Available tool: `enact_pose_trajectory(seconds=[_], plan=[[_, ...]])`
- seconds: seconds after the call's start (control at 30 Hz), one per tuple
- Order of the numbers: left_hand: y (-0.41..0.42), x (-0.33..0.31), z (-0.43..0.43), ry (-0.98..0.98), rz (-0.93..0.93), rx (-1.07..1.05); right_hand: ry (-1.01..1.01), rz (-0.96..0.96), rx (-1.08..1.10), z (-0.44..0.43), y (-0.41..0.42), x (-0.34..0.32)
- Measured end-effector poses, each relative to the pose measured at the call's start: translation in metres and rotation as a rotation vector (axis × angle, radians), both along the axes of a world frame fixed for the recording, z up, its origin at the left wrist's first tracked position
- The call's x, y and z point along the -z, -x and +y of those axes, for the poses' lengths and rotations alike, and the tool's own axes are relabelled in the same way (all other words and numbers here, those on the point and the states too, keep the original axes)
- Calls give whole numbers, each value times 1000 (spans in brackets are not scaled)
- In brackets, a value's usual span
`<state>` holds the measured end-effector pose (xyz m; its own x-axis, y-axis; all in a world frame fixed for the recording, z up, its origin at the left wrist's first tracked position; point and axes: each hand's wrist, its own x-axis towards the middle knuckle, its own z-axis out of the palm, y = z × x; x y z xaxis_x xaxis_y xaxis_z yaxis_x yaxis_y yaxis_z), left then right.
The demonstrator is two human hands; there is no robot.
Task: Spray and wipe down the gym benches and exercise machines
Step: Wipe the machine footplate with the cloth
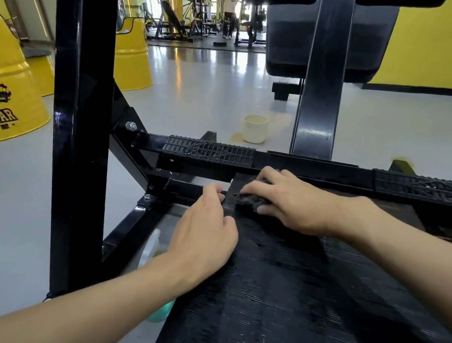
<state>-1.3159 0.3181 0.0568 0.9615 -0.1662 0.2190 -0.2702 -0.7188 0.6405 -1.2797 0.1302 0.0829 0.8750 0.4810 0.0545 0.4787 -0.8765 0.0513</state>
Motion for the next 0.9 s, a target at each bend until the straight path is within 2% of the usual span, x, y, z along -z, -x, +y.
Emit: enact_pose_trajectory(seconds=[0.13, 0.27, 0.33, 0.63, 0.8, 0.9], plan=[[1, -2, 0, -8, 7, -12, -187, -98, 21, 17, -2, 5], [2, -2, 0, 13, 26, -25, -2, -150, -5, 24, -3, 13], [3, -2, 1, 23, 31, -16, 25, -142, 16, 19, -6, 14], [4, -3, 2, 46, 10, -2, -236, -40, -73, 32, 2, 6], [5, -4, 2, 41, 9, -18, -233, 32, -189, 28, 22, 9], [3, -2, 2, 41, 10, -7, -209, -33, -179, 16, 9, 9]])
